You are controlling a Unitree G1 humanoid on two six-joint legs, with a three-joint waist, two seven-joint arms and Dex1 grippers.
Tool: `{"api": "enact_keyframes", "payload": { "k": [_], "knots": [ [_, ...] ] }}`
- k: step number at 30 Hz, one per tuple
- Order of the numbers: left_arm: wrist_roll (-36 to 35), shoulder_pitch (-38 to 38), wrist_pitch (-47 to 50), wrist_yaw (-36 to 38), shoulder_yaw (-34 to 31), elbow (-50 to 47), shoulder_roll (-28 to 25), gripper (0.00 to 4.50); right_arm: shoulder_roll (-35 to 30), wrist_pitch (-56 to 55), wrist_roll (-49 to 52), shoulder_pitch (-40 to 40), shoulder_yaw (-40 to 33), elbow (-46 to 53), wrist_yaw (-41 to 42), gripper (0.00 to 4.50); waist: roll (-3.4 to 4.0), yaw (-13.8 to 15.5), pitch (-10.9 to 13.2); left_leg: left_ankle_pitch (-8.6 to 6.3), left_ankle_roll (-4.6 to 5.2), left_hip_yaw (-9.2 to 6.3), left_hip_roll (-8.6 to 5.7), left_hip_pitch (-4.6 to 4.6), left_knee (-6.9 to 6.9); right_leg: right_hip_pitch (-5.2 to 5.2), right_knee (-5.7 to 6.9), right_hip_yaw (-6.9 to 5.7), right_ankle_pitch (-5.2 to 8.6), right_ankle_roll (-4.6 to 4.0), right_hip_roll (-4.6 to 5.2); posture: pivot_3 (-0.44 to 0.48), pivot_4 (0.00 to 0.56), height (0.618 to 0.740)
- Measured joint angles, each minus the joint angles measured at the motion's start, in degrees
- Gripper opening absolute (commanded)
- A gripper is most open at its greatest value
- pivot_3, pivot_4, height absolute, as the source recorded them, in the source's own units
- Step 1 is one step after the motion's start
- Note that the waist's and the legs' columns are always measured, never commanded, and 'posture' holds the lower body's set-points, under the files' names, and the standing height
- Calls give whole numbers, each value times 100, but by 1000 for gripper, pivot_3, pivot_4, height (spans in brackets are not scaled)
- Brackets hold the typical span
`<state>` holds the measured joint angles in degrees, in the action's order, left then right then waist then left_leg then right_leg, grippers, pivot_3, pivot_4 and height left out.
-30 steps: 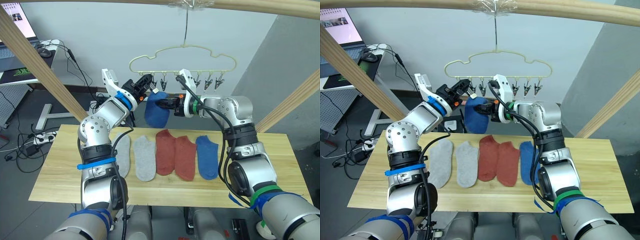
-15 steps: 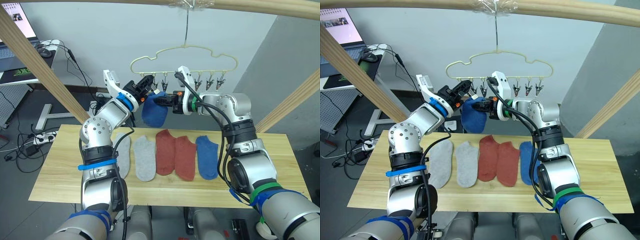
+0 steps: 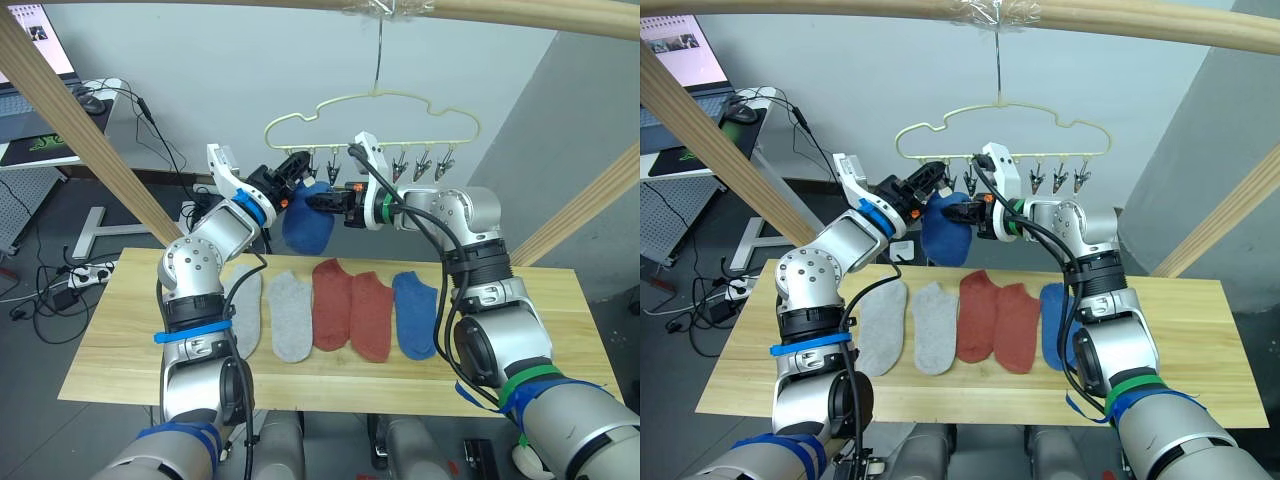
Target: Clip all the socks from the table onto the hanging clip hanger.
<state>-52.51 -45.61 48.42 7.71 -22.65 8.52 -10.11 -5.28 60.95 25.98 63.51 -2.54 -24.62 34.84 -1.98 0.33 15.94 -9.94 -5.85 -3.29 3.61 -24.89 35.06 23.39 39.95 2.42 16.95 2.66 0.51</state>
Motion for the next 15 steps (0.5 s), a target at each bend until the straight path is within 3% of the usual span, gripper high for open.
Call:
{"api": "enact_keyframes", "payload": {
  "k": [8, 15],
  "knots": [
    [187, 270, 42, 88, 363, -651, -315, 2008, -26, 139, 11, -457, 141, 476, -29, 4234, 0, 57, -2, 0, 0, 0, 0, 1, 0, 0, 2, 1, 0, 0, 0, 131, 176, 740],
    [1164, 787, -487, 414, 1115, -1125, -670, 2008, -384, 692, 235, -1213, 91, 1483, -144, 4234, 0, 105, -2, 2, 1, 0, 1, 2, 1, 1, 4, 2, -3, -5, -2, 139, 180, 740]
  ]
}}
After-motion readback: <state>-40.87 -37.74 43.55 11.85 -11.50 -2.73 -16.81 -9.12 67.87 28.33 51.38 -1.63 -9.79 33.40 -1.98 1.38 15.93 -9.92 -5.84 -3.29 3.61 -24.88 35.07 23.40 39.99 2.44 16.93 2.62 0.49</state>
